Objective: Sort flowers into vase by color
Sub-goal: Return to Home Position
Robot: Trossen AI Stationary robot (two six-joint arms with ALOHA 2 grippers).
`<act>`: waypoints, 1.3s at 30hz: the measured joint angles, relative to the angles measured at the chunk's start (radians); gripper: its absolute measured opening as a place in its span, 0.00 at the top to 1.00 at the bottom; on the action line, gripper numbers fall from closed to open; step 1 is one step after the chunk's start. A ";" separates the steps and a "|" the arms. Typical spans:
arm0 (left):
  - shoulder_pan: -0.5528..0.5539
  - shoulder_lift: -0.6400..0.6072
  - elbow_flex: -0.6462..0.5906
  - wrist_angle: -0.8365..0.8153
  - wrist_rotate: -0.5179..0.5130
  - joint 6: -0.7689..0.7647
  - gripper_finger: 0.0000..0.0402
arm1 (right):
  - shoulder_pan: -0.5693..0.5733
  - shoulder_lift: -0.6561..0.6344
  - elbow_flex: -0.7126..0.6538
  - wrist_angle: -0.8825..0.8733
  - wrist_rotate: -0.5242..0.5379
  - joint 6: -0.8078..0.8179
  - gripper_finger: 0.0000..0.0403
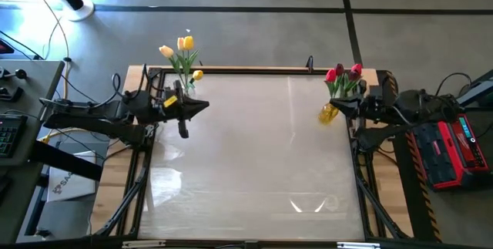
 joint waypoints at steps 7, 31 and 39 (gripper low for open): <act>-0.005 -0.064 -0.134 0.107 0.007 -0.007 1.00 | 0.000 -0.066 -0.194 0.243 -0.045 -0.054 1.00; 0.000 -0.360 -0.422 0.153 0.006 0.018 1.00 | 0.000 -0.372 -0.464 0.303 -0.042 -0.016 1.00; 0.000 -0.403 -0.474 0.163 0.006 0.015 1.00 | 0.000 -0.372 -0.529 0.399 -0.041 0.009 1.00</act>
